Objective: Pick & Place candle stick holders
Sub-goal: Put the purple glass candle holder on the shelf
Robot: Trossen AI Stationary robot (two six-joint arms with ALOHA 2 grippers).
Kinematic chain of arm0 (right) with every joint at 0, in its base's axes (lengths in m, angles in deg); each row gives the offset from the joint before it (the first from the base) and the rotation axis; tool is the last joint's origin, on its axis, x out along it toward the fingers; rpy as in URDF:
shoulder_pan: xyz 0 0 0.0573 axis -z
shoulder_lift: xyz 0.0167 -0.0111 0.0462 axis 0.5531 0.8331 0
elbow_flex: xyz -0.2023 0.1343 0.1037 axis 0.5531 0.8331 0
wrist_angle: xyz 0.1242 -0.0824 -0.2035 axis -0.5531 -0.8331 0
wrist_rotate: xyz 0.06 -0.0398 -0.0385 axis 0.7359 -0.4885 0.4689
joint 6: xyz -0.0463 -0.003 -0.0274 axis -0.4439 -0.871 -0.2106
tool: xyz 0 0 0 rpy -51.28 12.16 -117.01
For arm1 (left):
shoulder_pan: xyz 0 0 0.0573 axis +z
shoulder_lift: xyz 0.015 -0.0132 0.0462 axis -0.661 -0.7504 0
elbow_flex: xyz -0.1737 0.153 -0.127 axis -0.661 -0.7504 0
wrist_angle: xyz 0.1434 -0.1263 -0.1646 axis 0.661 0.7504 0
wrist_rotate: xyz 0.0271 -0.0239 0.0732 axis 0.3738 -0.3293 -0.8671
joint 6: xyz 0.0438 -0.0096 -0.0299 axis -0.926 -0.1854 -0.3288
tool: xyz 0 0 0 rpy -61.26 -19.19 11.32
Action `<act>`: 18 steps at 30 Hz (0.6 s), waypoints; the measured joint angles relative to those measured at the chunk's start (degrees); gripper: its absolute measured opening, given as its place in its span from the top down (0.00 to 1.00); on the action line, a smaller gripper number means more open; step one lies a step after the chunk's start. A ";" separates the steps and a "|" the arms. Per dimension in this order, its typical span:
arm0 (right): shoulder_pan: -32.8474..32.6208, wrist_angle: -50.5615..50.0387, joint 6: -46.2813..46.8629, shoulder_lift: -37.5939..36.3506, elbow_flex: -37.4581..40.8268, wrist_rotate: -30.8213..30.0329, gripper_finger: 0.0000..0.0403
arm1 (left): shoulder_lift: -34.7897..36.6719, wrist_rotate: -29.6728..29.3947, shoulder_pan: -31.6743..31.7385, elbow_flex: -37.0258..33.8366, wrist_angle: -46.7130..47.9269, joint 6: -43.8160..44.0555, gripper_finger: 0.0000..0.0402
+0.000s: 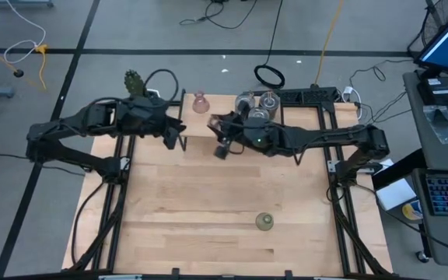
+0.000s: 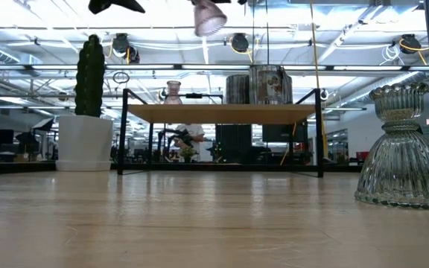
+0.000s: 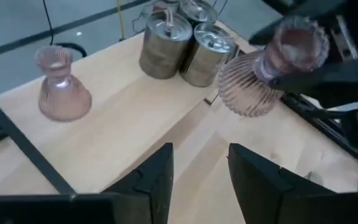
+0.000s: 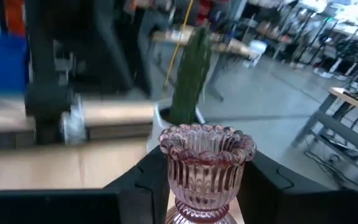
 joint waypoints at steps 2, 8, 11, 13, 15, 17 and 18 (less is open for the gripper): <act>0.04 4.68 1.38 1.94 -0.08 -0.73 0.68 | 0.96 -0.07 -0.17 0.00 1.85 -1.24 0.63; 0.06 11.74 3.57 7.65 0.01 -10.21 0.68 | 4.22 0.38 -0.24 0.00 6.60 -4.44 0.63; 0.41 20.00 3.15 10.75 -0.11 -12.61 0.68 | 5.87 0.34 -0.24 0.00 8.63 -5.80 0.63; 0.58 23.06 2.96 12.35 -0.09 -14.72 0.68 | 6.94 0.33 -0.24 0.00 8.98 -6.57 0.63; 1.12 26.25 2.55 14.80 -0.09 -15.75 0.68 | 7.98 0.34 -0.24 0.00 9.37 -7.09 0.63; 1.52 27.40 2.55 16.71 0.01 -18.38 0.68 | 8.92 0.36 -0.24 0.00 9.70 -7.44 0.63; 1.76 28.25 2.56 17.64 0.07 -19.16 0.68 | 9.37 0.34 -0.24 0.00 10.09 -7.41 0.63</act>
